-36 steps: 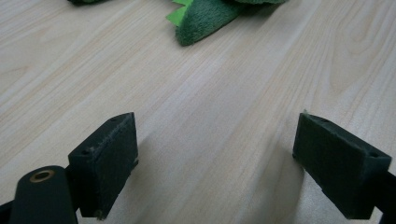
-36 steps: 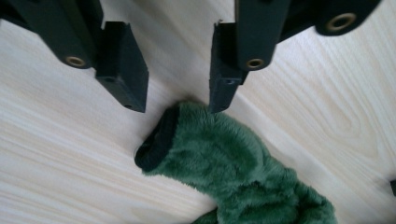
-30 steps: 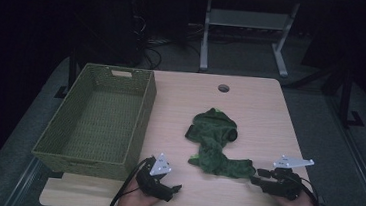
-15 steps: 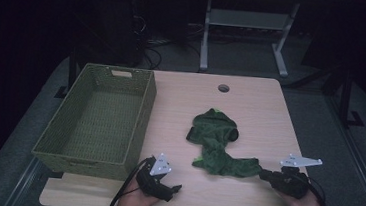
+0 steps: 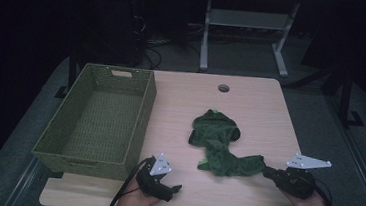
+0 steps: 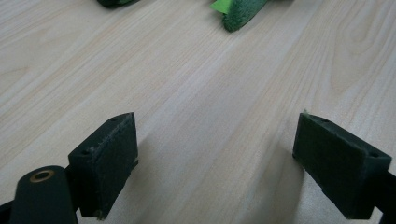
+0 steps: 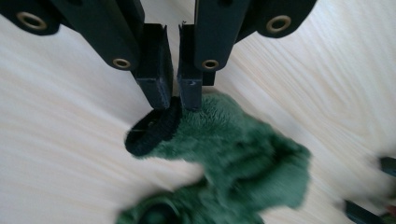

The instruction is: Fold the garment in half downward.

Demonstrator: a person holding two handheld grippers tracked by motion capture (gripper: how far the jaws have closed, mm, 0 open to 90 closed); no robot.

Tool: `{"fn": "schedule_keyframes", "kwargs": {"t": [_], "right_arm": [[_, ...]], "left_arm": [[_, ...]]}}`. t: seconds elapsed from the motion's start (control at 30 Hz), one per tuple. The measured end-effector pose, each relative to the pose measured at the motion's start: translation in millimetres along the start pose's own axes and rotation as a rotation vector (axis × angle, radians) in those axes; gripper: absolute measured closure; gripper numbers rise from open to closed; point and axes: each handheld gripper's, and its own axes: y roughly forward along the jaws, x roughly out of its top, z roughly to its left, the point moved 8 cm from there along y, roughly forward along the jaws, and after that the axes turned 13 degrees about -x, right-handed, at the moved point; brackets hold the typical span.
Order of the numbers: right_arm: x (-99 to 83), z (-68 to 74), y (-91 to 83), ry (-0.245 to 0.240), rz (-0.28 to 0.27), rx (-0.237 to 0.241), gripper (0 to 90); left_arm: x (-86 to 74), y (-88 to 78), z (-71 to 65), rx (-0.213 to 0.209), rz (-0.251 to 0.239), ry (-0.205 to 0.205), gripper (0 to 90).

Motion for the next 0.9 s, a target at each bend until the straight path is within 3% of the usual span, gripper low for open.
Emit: {"fn": "schedule_keyframes", "kwargs": {"t": [0.47, 0.7, 0.9], "right_arm": [[42.4, 30.7, -2.3, -0.085, -0.093, 0.114, 84.0], [61.6, 56.5, 7.6, -0.158, -0.101, 0.176, 84.0], [74.6, 78.7, 21.3, -0.190, -0.087, 0.222, 84.0]], "left_arm": [[0.0, -0.1, -0.1, -0.001, 0.001, -0.001, 13.1], [0.3, 0.2, 0.1, -0.001, -0.004, -0.001, 13.2], [0.3, 0.3, -0.3, -0.002, -0.005, -0.004, 13.1]]}}
